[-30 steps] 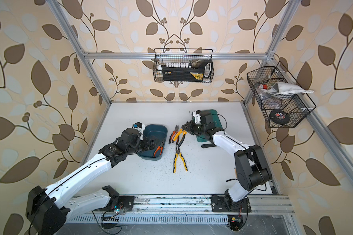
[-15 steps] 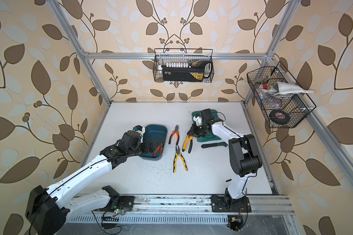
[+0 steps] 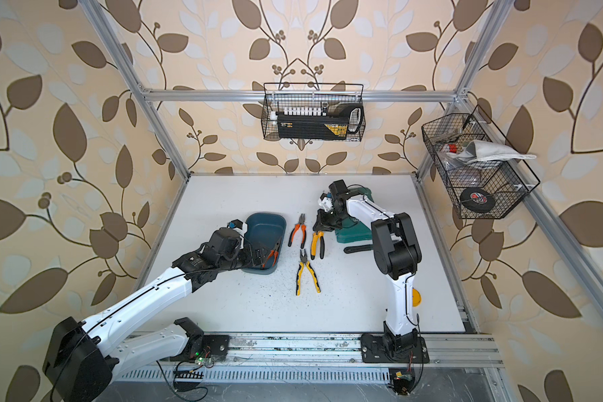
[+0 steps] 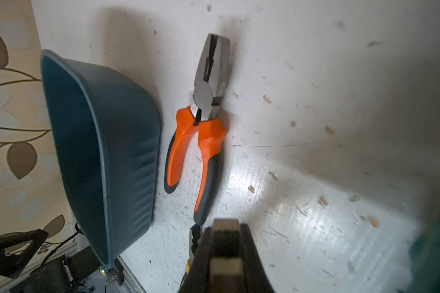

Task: Take the pliers out of the storage box
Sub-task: Place the pliers at the center of the board.

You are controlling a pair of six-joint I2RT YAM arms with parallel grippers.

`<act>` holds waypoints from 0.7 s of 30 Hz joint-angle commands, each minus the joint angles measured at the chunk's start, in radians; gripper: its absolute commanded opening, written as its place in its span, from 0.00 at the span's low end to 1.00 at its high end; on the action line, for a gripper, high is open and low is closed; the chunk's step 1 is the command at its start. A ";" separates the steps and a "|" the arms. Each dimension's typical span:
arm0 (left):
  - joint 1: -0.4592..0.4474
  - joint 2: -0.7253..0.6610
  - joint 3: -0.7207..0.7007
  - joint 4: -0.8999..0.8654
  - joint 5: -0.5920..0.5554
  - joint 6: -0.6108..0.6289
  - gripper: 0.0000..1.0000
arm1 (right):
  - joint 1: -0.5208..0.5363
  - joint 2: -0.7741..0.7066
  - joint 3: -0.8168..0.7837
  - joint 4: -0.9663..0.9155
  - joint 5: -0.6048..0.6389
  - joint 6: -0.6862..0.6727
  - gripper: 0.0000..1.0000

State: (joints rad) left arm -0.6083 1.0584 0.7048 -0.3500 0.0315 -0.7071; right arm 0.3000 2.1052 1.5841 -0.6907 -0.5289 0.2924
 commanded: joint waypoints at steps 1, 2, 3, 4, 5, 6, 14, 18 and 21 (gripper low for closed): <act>0.002 -0.001 0.001 0.020 -0.003 -0.008 0.93 | 0.006 0.047 0.062 -0.058 -0.009 -0.045 0.00; 0.002 -0.001 0.000 0.019 -0.002 -0.007 0.92 | 0.005 0.061 0.081 -0.072 -0.005 -0.051 0.00; 0.002 -0.001 0.000 0.019 -0.004 -0.007 0.92 | 0.008 0.073 0.097 -0.085 -0.002 -0.056 0.00; 0.002 -0.001 0.000 0.018 -0.004 -0.008 0.92 | 0.008 0.080 0.107 -0.093 0.001 -0.059 0.00; 0.002 -0.001 -0.002 0.018 -0.005 -0.007 0.92 | 0.008 0.083 0.113 -0.096 0.002 -0.061 0.00; 0.002 0.000 -0.002 0.016 -0.007 -0.006 0.92 | 0.009 0.089 0.118 -0.099 0.004 -0.062 0.00; 0.002 0.012 -0.004 0.025 -0.004 -0.007 0.91 | 0.019 0.104 0.099 -0.089 0.018 -0.068 0.00; 0.002 0.023 0.006 0.022 -0.004 -0.007 0.91 | 0.022 0.116 0.106 -0.094 0.052 -0.065 0.00; 0.002 0.025 0.006 0.016 -0.010 -0.003 0.91 | 0.031 0.117 0.106 -0.096 0.091 -0.067 0.00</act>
State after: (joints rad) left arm -0.6083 1.0828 0.7044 -0.3481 0.0315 -0.7086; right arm 0.3172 2.1830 1.6798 -0.7681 -0.5198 0.2611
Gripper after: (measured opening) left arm 0.909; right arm 0.126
